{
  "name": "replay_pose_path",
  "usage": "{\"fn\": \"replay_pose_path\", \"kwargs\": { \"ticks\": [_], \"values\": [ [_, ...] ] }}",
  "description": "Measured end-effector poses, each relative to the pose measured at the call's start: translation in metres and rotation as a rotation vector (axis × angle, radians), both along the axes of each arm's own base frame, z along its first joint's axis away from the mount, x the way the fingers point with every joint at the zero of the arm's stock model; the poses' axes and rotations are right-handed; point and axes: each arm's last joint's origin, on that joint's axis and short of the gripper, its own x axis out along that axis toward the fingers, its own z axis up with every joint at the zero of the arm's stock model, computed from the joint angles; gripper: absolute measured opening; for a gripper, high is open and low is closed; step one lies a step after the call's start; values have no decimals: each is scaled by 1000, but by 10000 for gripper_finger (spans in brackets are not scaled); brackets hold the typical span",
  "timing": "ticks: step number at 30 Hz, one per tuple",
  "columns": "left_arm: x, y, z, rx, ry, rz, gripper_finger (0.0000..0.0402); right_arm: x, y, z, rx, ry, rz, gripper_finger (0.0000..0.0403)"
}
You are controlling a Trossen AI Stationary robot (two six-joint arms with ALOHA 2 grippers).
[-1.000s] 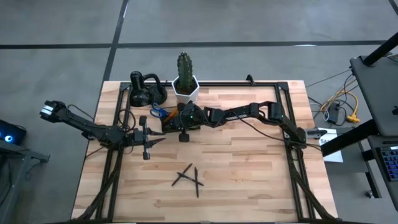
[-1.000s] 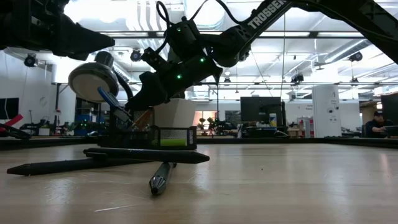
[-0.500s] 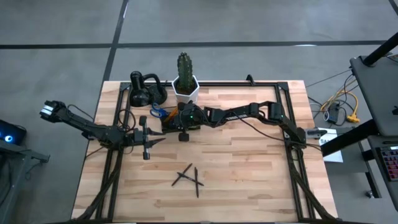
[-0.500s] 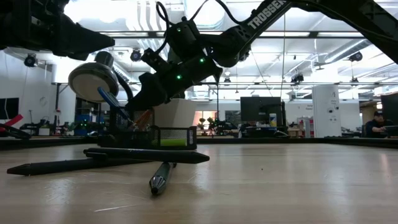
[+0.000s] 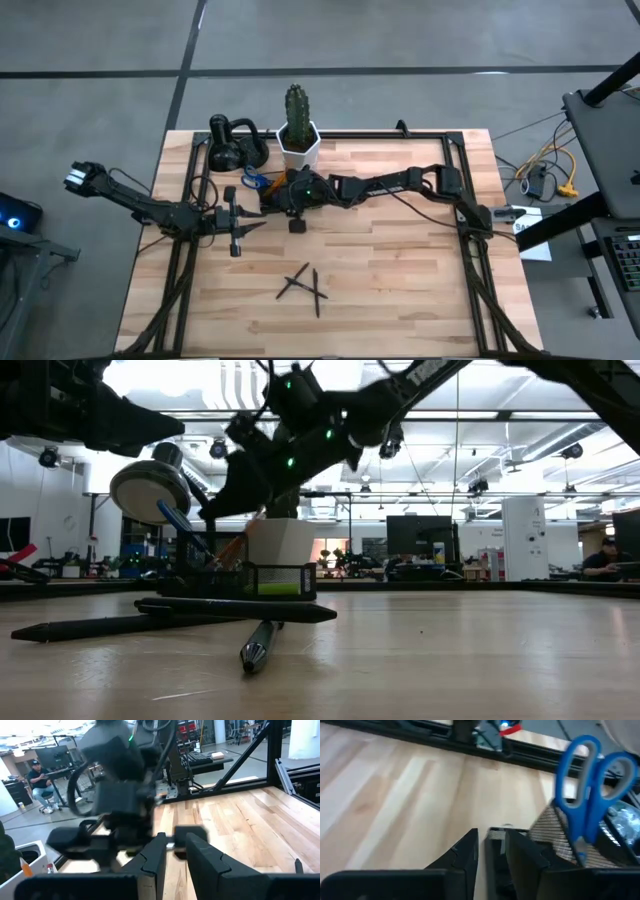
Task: Pick and place office supplies into organizer
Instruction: Put the middle black pen into the black desk organizer
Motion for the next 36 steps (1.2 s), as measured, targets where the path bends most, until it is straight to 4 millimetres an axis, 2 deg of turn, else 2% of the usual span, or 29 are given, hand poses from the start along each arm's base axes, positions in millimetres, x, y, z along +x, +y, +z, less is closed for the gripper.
{"fn": "replay_pose_path", "kwargs": {
  "ticks": [10, 16, 27, 36],
  "values": [
    [0, 0, -1, 2, 6, 0, 59, -26, 42, 30, 31, 200, 71, 98],
    [0, 0, 0, 1, 2, 0, 59, -38, 65, 45, 45, 253, 103, 100],
    [0, 0, -8, -25, 25, 0, 59, -46, 109, 42, 184, 326, 75, 102],
    [0, -5, -18, -193, 64, -54, 59, -56, 161, 42, 258, 347, 86, 102]
  ]
}}
